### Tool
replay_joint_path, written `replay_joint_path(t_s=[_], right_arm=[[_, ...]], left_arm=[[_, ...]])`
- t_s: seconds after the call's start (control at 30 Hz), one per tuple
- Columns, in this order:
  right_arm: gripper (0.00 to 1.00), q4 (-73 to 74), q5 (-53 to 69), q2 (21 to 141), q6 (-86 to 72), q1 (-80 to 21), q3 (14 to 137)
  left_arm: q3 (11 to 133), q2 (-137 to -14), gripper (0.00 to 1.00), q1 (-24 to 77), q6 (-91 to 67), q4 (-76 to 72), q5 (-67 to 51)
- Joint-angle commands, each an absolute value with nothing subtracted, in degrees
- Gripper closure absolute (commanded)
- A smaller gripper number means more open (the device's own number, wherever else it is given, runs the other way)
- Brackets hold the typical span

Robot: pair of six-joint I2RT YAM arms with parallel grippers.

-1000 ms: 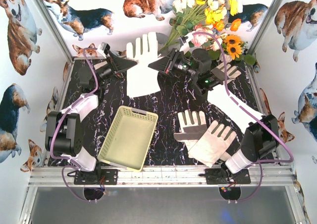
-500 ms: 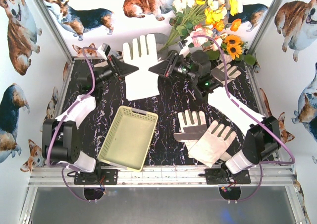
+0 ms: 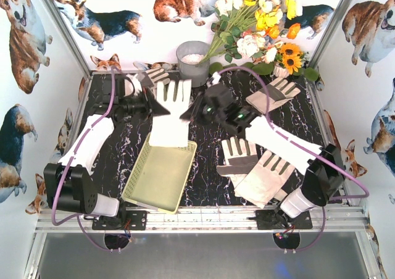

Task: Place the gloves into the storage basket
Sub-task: Place the glove in the bin.

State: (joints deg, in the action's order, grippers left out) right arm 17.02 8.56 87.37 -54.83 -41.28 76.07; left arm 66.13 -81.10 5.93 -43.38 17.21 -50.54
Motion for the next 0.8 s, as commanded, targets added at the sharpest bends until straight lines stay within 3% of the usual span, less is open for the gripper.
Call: replay_joint_path(t_s=[0.0, 0.23, 0.77], right_arm=[[1.00, 24.1, 0.6, 89.3, -61.7, -48.8, 75.6], [1.00, 28.9, -6.7, 92.2, -70.3, -57.8, 75.4], [1.00, 33.0, -0.1, 98.2, -83.6, -63.8, 71.3]], left_arm=[[68.8, -80.7, 1.00, 5.5, -24.9, 41.9, -39.9], [65.2, -79.4, 1.00, 6.2, -19.0, 51.0, -33.7], [56.1, -83.8, 1.00, 11.1, -16.2, 50.6, -30.3]])
